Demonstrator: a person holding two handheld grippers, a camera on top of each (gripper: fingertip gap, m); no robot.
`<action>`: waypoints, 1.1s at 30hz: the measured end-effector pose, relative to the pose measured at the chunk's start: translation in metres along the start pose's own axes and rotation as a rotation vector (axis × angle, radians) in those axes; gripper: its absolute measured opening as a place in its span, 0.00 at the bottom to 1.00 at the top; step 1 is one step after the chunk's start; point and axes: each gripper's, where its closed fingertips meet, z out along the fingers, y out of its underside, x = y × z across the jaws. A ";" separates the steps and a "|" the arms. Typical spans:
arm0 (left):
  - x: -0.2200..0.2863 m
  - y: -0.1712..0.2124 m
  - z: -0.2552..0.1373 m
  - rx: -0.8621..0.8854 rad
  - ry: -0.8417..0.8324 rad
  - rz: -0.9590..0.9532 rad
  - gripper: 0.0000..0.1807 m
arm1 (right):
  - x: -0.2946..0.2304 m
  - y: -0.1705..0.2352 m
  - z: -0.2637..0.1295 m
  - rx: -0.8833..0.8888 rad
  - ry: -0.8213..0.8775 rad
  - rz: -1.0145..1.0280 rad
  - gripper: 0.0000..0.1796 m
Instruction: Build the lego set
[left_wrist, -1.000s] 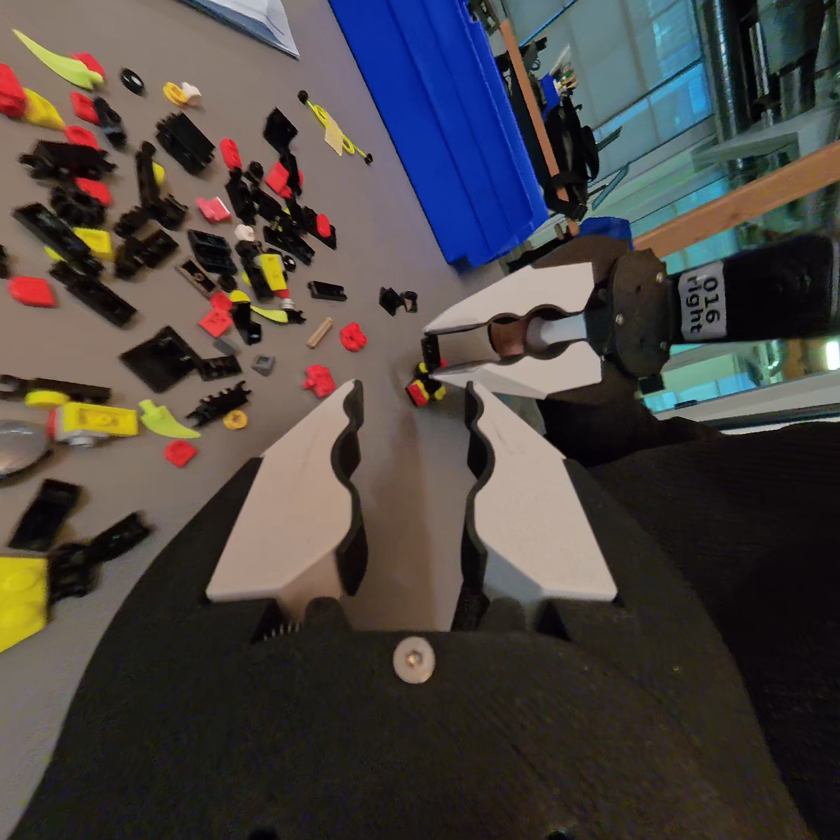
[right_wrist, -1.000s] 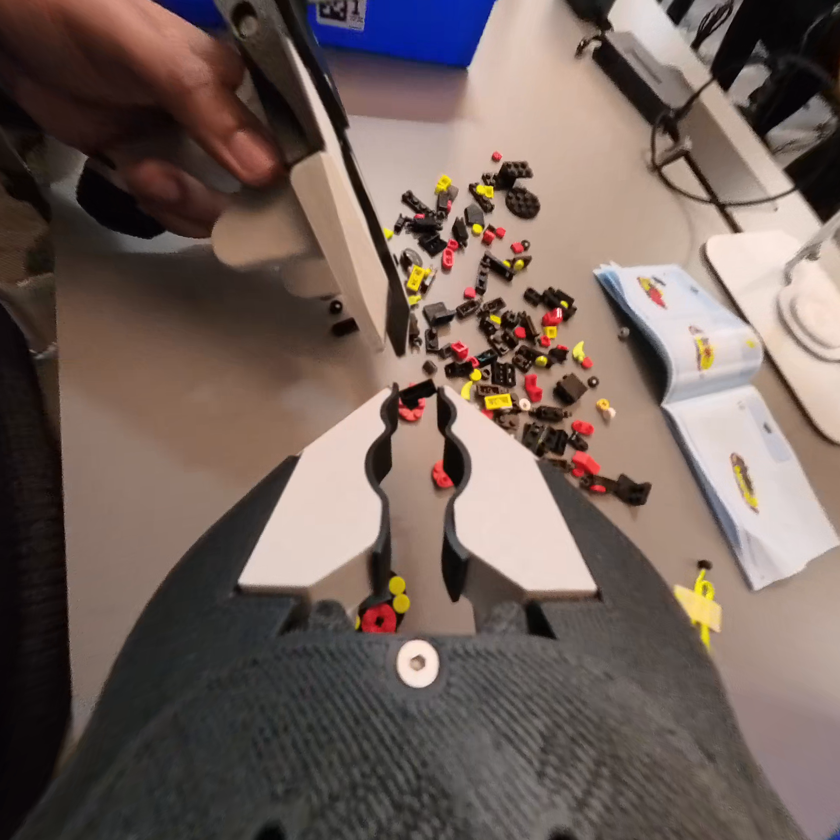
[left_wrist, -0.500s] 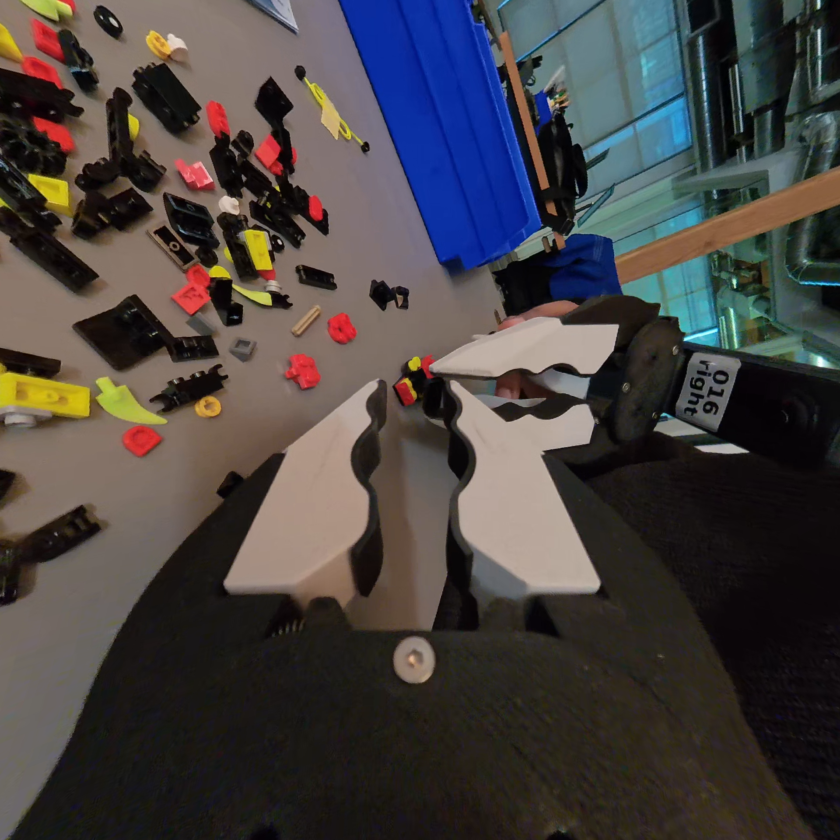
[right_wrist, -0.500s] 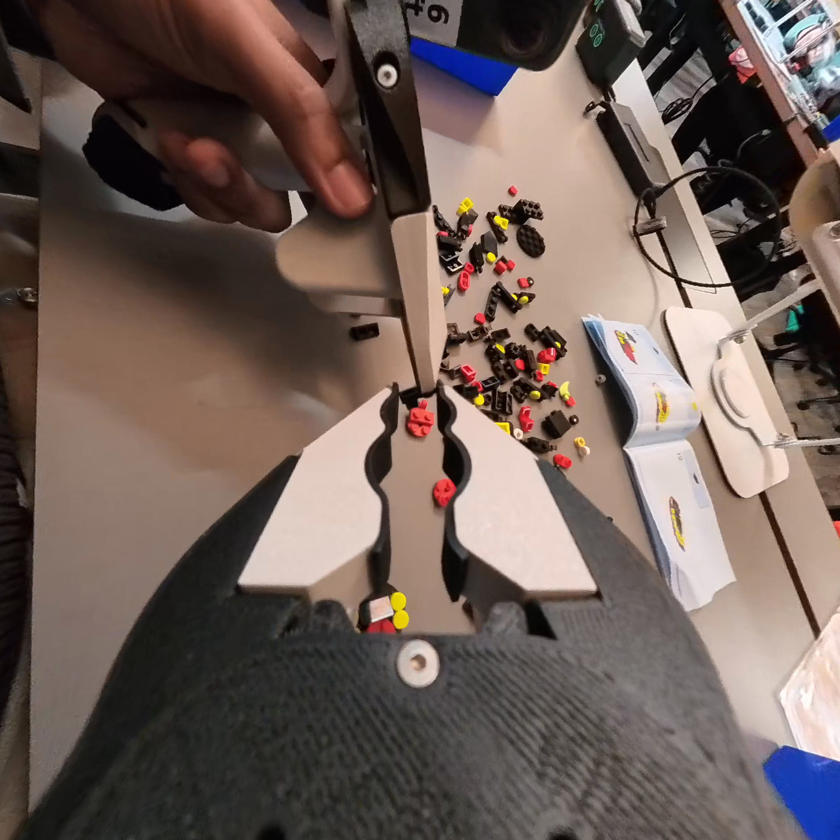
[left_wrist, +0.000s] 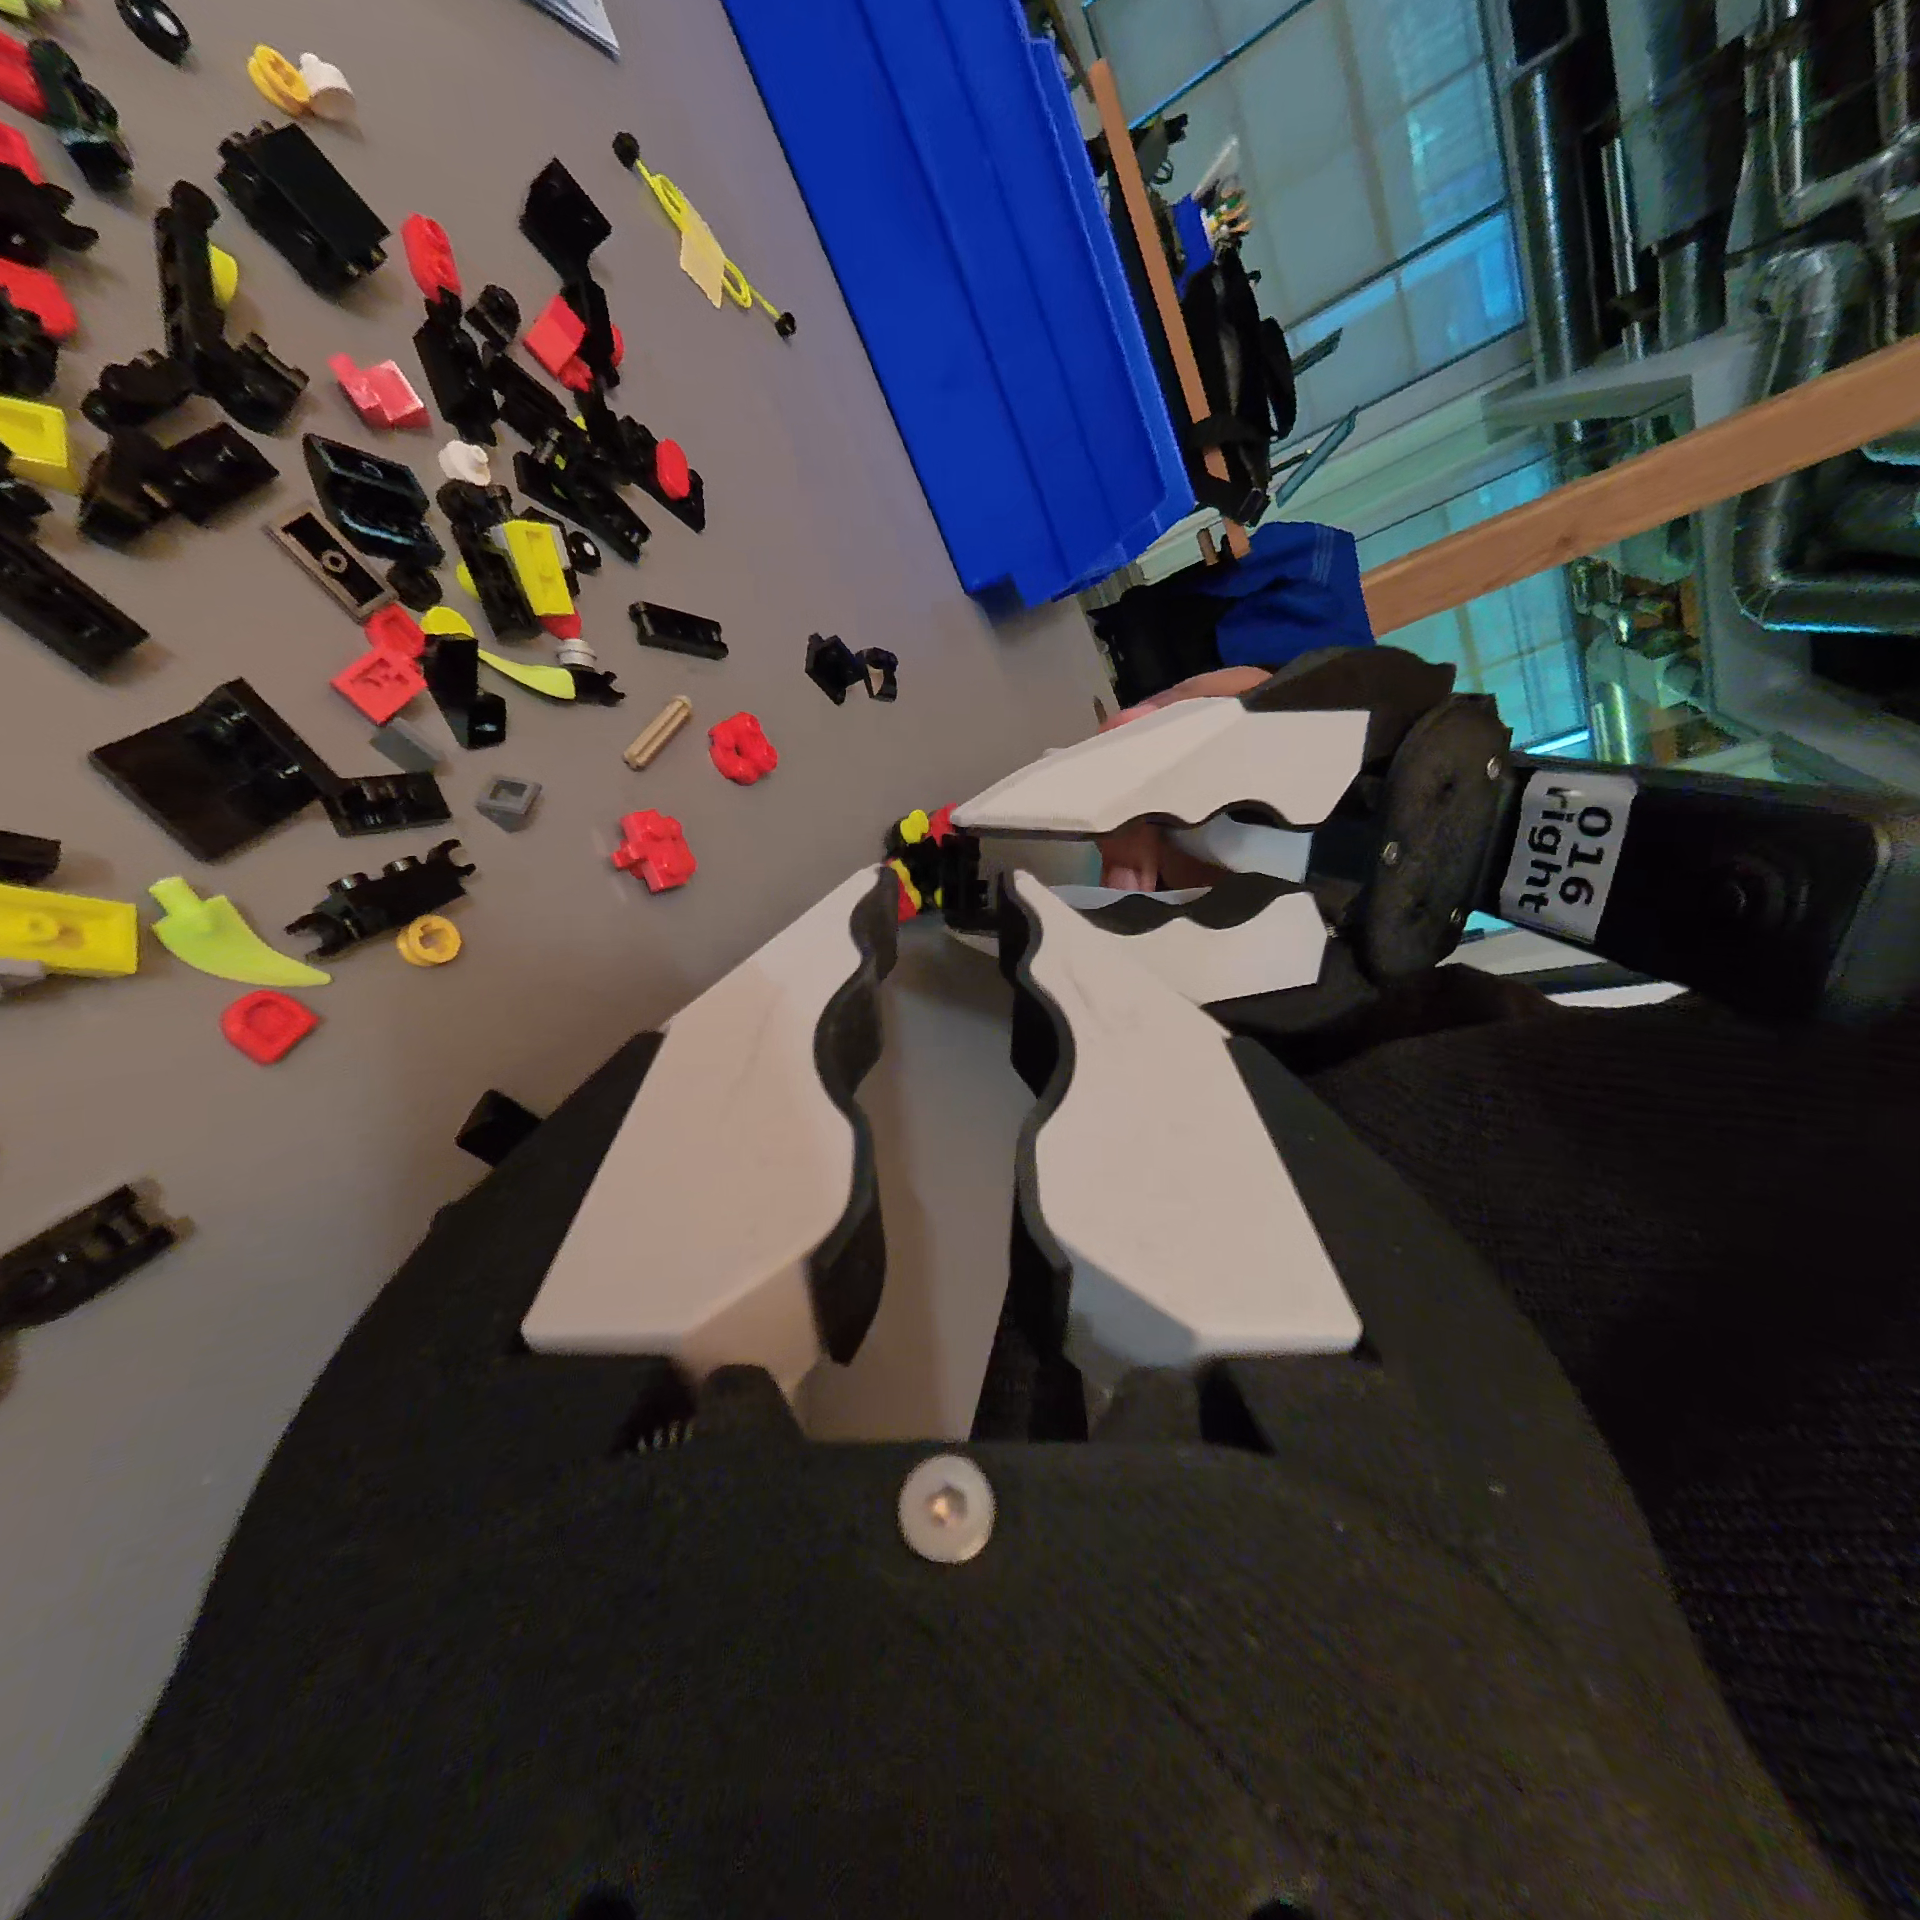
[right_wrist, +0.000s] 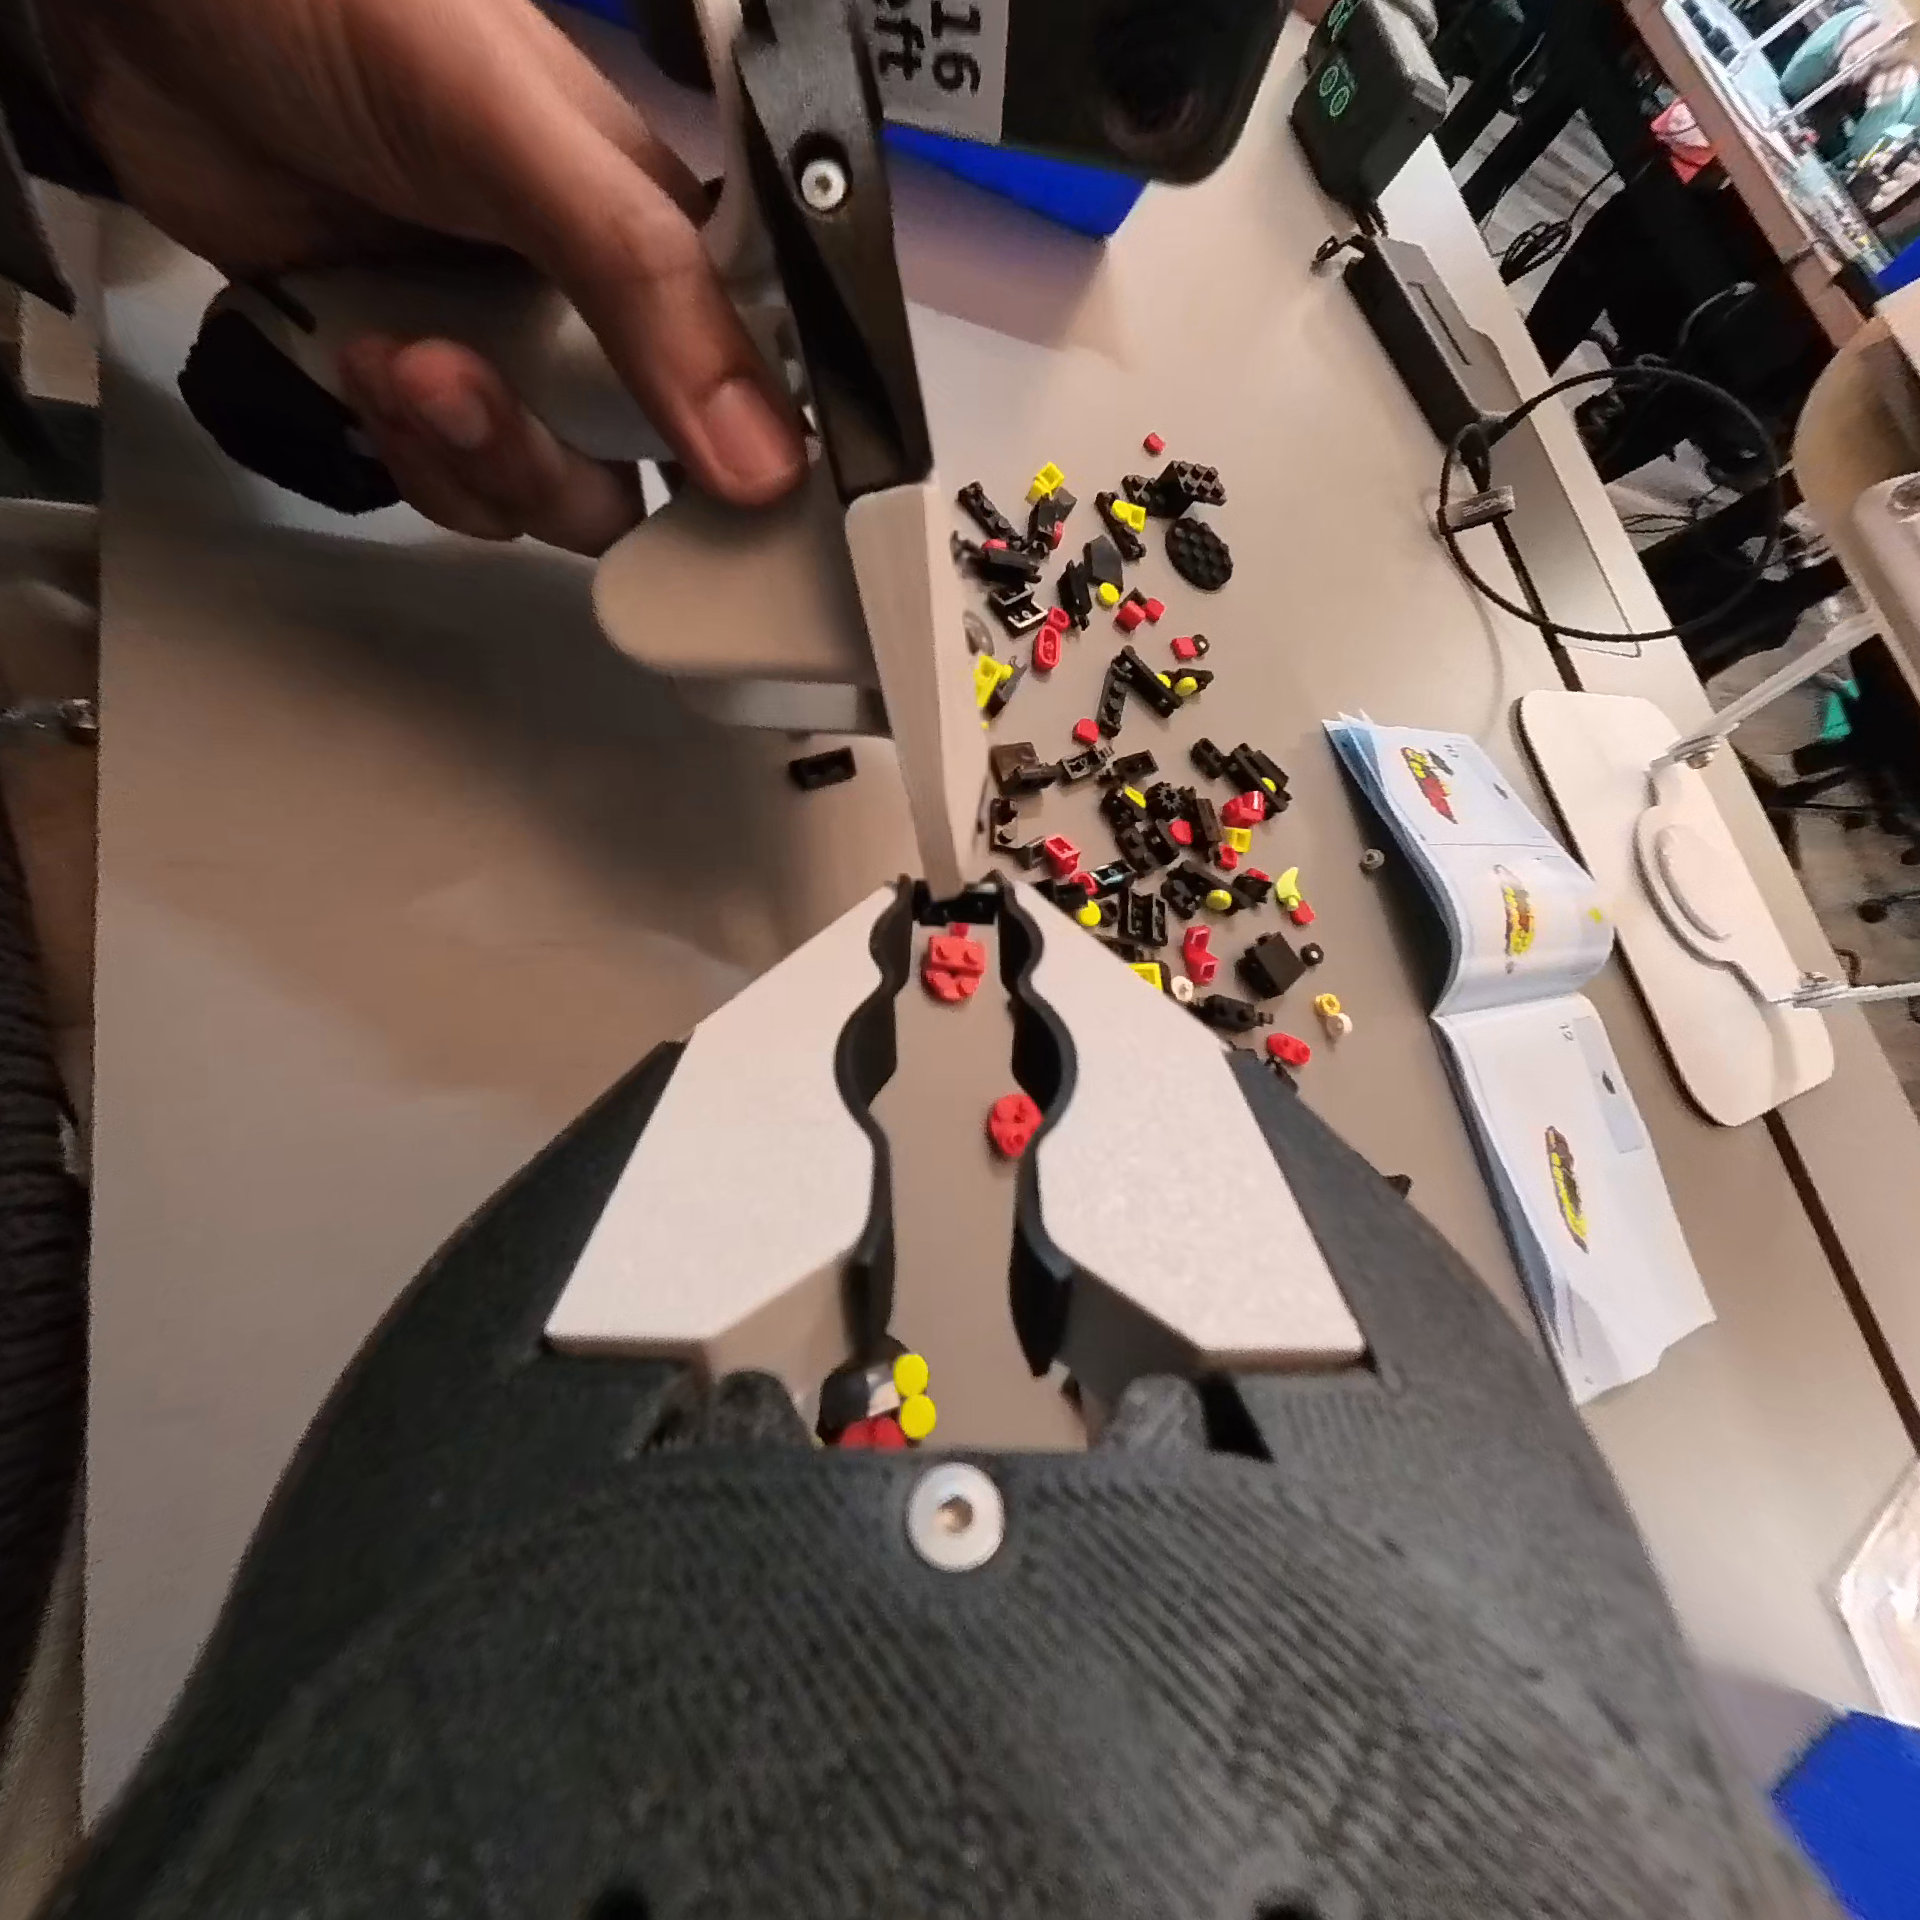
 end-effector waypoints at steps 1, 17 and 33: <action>0.000 0.002 0.001 -0.009 0.000 0.000 0.10 | 0.000 -0.001 0.000 0.008 -0.003 0.005 0.08; 0.013 -0.001 -0.002 0.002 0.102 -0.023 0.01 | 0.004 -0.006 -0.005 0.068 -0.031 0.101 0.10; 0.008 -0.002 -0.002 0.006 0.090 -0.056 0.12 | 0.010 0.006 -0.005 0.017 -0.028 0.130 0.08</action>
